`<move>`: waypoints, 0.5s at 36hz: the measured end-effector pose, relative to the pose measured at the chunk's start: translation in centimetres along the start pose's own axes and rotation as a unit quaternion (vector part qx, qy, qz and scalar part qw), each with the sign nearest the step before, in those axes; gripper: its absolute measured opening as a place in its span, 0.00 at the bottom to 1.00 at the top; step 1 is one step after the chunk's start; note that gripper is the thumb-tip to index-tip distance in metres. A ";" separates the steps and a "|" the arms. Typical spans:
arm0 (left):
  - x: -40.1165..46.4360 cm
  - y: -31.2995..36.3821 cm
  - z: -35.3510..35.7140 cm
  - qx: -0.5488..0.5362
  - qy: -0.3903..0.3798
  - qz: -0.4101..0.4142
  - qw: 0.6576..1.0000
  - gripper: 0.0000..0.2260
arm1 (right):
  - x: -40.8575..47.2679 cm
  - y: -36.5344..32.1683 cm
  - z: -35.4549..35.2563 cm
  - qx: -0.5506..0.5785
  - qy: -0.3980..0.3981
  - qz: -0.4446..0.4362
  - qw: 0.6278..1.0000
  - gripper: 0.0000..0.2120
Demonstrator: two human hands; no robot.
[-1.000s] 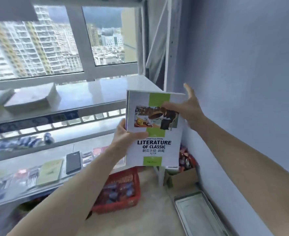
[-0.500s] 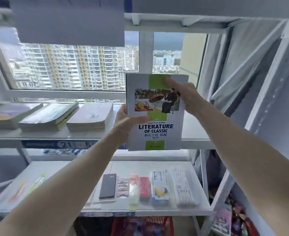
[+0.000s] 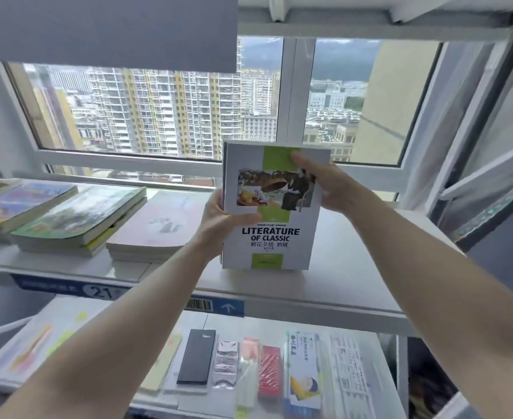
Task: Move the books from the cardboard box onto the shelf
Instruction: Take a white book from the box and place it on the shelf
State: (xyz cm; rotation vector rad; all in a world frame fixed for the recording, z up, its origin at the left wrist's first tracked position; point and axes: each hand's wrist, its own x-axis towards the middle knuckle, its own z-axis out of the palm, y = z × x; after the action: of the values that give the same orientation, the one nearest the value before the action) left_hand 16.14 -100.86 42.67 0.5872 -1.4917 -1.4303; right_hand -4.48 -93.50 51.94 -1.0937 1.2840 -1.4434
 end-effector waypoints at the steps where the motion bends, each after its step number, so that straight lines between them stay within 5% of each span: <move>1: 0.3 -0.2 -0.2 0.000 -0.001 -0.002 1.000 0.29 | 0.2 0.0 0.1 0.000 0.001 0.000 1.000 0.30; 9: 2.0 -1.8 -1.4 0.015 -0.001 -0.013 1.000 0.37 | 1.9 1.1 0.4 0.033 0.032 -0.059 0.997 0.40; 18: 2.0 -3.5 -2.4 0.045 -0.015 -0.008 0.999 0.35 | 2.5 2.2 0.2 0.042 0.048 -0.118 0.991 0.31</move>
State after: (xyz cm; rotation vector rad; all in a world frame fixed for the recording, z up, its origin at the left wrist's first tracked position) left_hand 16.40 -104.40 39.65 0.6373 -1.5833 -1.3963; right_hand -4.66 -96.18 49.92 -1.1623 1.1786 -1.7293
